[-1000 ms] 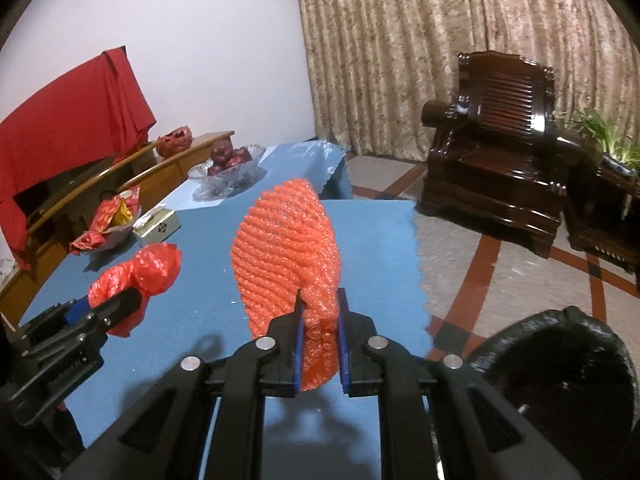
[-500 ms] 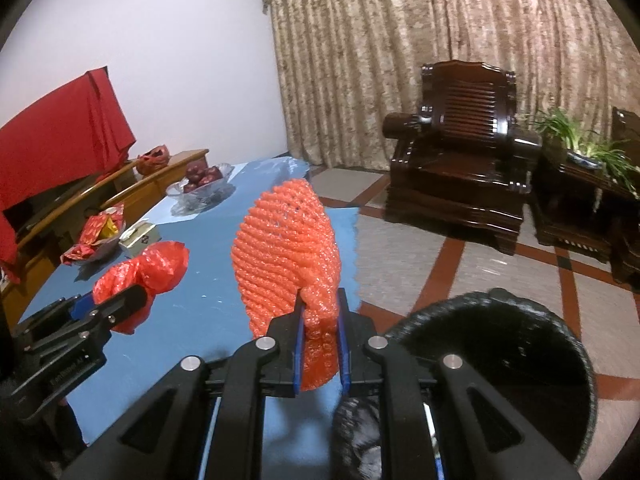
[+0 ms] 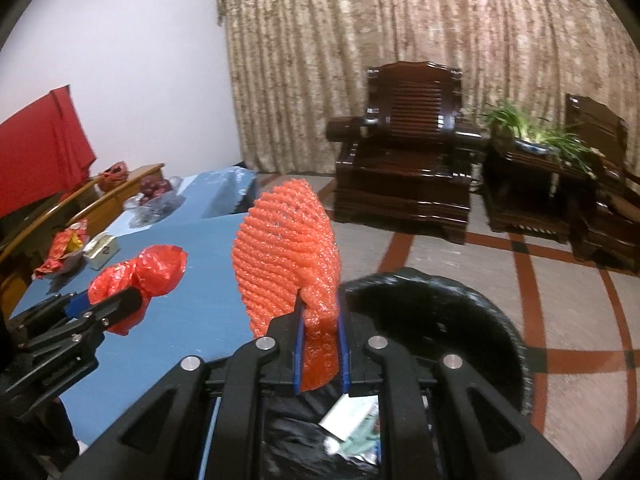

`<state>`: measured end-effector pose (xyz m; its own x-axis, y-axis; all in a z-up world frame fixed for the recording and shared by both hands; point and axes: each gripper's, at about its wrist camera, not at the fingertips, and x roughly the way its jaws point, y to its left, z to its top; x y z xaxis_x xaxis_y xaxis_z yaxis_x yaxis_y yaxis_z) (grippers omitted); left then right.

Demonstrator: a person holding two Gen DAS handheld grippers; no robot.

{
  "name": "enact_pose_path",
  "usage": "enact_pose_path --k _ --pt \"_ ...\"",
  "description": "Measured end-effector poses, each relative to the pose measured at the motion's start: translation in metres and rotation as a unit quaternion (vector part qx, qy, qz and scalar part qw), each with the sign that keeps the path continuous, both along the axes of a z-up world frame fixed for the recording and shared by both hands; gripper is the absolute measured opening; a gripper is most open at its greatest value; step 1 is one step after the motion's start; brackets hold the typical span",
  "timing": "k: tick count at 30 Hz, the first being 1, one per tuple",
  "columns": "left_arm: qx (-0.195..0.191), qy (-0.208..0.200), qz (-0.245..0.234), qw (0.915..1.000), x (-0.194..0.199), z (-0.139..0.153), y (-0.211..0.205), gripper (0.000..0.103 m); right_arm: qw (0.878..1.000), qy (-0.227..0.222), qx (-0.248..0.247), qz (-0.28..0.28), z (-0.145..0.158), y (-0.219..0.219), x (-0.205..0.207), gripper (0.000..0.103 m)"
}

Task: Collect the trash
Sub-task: 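Carry the red bag and orange foam net over the bin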

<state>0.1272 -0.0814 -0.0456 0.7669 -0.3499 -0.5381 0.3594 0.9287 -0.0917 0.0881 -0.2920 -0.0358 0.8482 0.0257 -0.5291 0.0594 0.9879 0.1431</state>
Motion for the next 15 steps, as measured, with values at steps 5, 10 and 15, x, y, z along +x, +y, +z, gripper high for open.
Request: enact_pose_path --k 5,10,15 --pt "0.0 0.008 -0.032 0.9995 0.002 -0.01 -0.026 0.039 0.999 0.008 -0.009 -0.032 -0.006 -0.025 -0.011 0.013" --pt "0.004 0.007 -0.061 0.9981 0.004 -0.02 -0.055 0.039 0.998 0.021 -0.017 -0.062 -0.016 -0.049 -0.02 0.013" --pt "0.01 0.019 -0.084 0.9963 0.011 -0.037 -0.082 0.039 0.995 0.038 -0.019 -0.085 -0.031 -0.067 -0.021 0.013"
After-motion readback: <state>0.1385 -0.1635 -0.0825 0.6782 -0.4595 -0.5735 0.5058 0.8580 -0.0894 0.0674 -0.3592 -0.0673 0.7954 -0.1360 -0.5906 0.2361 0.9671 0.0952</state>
